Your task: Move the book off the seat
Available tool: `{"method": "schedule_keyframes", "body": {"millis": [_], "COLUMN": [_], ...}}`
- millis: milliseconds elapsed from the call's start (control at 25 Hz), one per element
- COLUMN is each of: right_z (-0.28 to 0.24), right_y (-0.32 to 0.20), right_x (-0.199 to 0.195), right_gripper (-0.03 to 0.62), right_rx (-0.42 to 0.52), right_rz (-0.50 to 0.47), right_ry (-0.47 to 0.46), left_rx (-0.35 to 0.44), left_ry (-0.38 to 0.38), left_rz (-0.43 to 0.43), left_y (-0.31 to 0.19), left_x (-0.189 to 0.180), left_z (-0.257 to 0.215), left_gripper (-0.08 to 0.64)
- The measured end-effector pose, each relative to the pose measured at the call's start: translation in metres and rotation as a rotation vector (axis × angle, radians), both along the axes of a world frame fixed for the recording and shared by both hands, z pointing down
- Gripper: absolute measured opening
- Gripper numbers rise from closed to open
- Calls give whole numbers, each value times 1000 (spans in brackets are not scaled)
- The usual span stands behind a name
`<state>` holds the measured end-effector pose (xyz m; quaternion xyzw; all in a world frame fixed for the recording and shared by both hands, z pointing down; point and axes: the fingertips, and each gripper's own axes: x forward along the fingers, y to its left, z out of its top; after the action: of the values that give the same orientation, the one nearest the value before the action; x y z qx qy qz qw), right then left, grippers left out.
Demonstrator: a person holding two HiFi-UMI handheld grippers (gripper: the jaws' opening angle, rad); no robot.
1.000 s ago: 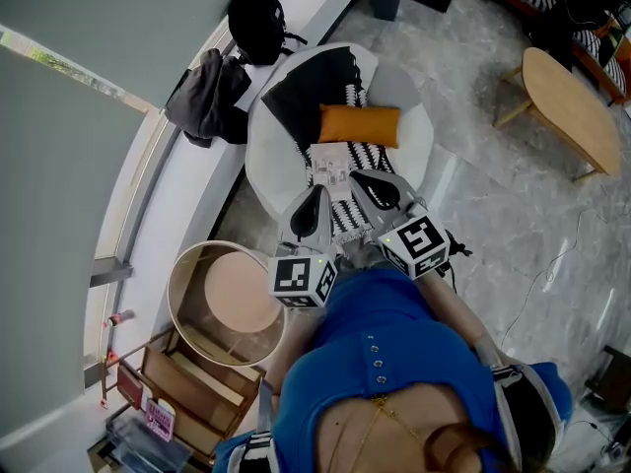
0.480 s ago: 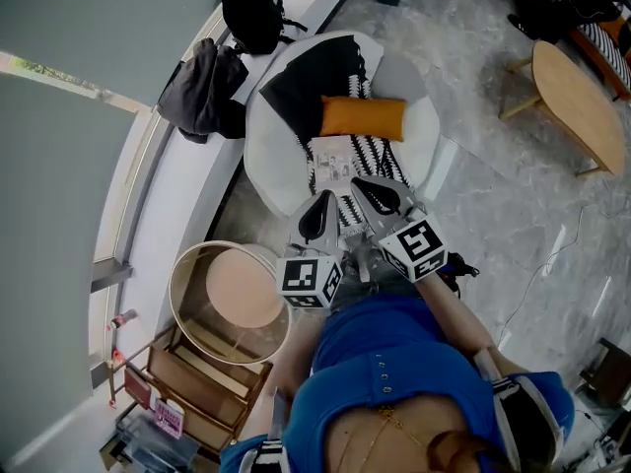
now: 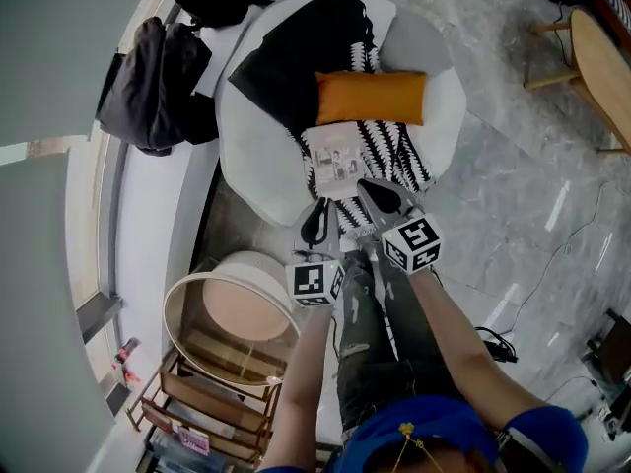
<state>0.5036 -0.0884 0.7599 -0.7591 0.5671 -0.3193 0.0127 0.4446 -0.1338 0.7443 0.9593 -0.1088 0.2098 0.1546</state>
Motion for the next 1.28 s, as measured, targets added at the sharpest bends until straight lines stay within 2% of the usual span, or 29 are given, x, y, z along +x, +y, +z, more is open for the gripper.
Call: {"method": "schedule_keyframes", "body": {"millis": [40,80,120,160,240,280,360,480,600,760,920,1080,1280], "right_z": [40,81,123,165,246,284,350,419,459,478,456,399,298], "right_y": [-7,-12,-16,-17,-12,-7,4,18,22,19,25,32,39], "right_x": [6,10,12,13,13,11,10,11,3,-12,-13,-10,5], "right_gripper": [4,13,76,99,114,151,207,228,249,232,222,221,222], "right_rx": [-21,-47,-78,-117,-214,-262,-334,-373,-394,-392,-392,-383,-360], "right_rz": [-3,-9,-19,-29,-53,-60,-57,-33,-62,-79,-61,-51,-31], "right_ry": [-12,-27,-47,-67,-114,-144,-210,-295,-356,-443,-457,-442,-406], "left_rx": [2,-4,-18,-39,-97,-131,-197,-274,-287,-282,-290,-277,-253], "left_ry": [-14,-38,-67,-99,-173,-214,-286,-363,-443,-486,-506,-490,-435], "left_rz": [13,23,27,23,2,-12,-32,-5,75,98,83,76,61], "left_y": [-8,-16,-22,-28,-38,-41,-45,-43,-32,-26,-21,-12,-5], "left_x": [5,7,8,7,3,-2,-9,-15,-18,-22,-25,-23,-9], "left_z": [38,78,119,159,236,273,338,412,458,474,453,396,294], "left_gripper": [66,72,77,109,147,186,215,265,287,271,259,258,256]}}
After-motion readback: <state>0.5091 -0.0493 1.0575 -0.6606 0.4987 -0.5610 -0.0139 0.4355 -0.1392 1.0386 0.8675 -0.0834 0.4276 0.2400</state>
